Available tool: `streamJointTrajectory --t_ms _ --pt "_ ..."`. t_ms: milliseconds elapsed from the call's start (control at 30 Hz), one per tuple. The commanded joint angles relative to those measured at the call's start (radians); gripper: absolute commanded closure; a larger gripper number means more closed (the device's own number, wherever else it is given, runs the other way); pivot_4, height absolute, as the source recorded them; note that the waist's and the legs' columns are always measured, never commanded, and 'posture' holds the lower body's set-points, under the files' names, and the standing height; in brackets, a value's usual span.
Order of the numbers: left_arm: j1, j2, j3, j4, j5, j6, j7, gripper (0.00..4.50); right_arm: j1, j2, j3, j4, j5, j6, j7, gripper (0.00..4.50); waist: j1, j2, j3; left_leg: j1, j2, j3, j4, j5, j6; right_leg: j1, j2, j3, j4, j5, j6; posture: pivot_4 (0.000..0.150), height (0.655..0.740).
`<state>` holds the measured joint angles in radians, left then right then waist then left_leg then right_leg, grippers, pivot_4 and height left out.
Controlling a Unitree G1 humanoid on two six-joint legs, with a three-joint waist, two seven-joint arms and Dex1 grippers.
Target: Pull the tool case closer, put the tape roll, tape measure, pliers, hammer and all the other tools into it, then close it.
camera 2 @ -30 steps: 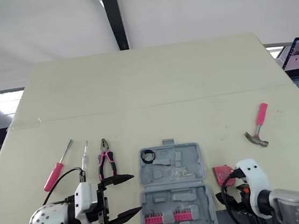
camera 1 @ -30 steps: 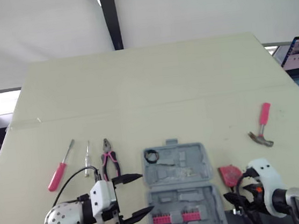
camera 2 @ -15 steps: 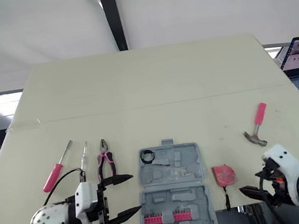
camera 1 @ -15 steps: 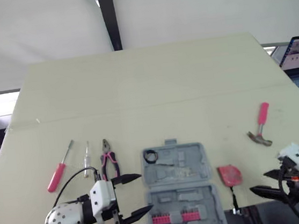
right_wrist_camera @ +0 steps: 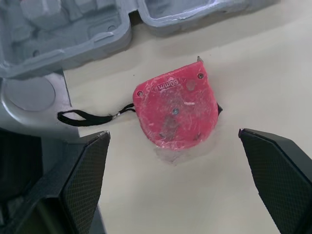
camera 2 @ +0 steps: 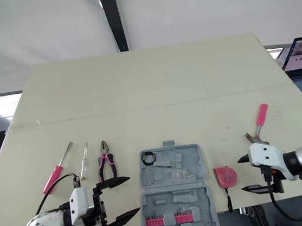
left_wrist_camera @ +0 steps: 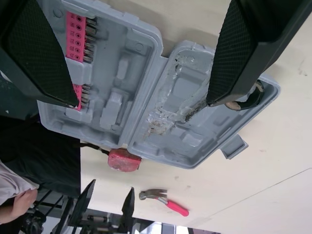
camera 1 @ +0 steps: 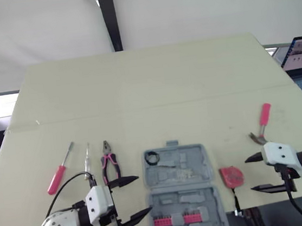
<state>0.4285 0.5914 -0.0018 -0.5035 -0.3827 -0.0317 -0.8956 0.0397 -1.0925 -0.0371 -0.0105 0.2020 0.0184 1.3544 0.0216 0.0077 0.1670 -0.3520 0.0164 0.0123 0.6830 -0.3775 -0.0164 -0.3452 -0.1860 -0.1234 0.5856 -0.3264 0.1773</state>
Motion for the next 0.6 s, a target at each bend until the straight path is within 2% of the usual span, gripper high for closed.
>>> streamJointTrajectory --t_ms 33,267,600 --pt "0.026 0.002 0.017 -0.037 -0.009 -0.016 0.005 0.0 -0.046 0.031 0.039 0.066 -0.018 -0.098 0.031 0.03 0.004 0.0 0.0 0.0 0.0 -0.001 0.0 0.0 0.0 0.001 0.0 -0.001 0.0 0.0 0.0 0.15 0.74" --pt "0.07 0.01 0.04 -0.042 -0.003 -0.059 -0.008 0.0 -0.141 0.074 0.13 0.184 -0.092 -0.215 0.025 0.03 0.001 0.0 0.0 0.0 0.0 -0.002 0.001 0.0 0.0 0.002 0.0 -0.003 -0.001 0.0 0.0 0.15 0.74" --pt "0.078 0.012 0.039 -0.071 -0.004 -0.04 0.018 0.0 -0.162 0.098 0.163 0.239 -0.121 -0.271 0.012 0.03 0.002 0.0 0.0 0.0 0.0 -0.002 0.001 0.0 0.0 0.003 0.0 -0.003 -0.001 0.0 0.0 0.15 0.74"
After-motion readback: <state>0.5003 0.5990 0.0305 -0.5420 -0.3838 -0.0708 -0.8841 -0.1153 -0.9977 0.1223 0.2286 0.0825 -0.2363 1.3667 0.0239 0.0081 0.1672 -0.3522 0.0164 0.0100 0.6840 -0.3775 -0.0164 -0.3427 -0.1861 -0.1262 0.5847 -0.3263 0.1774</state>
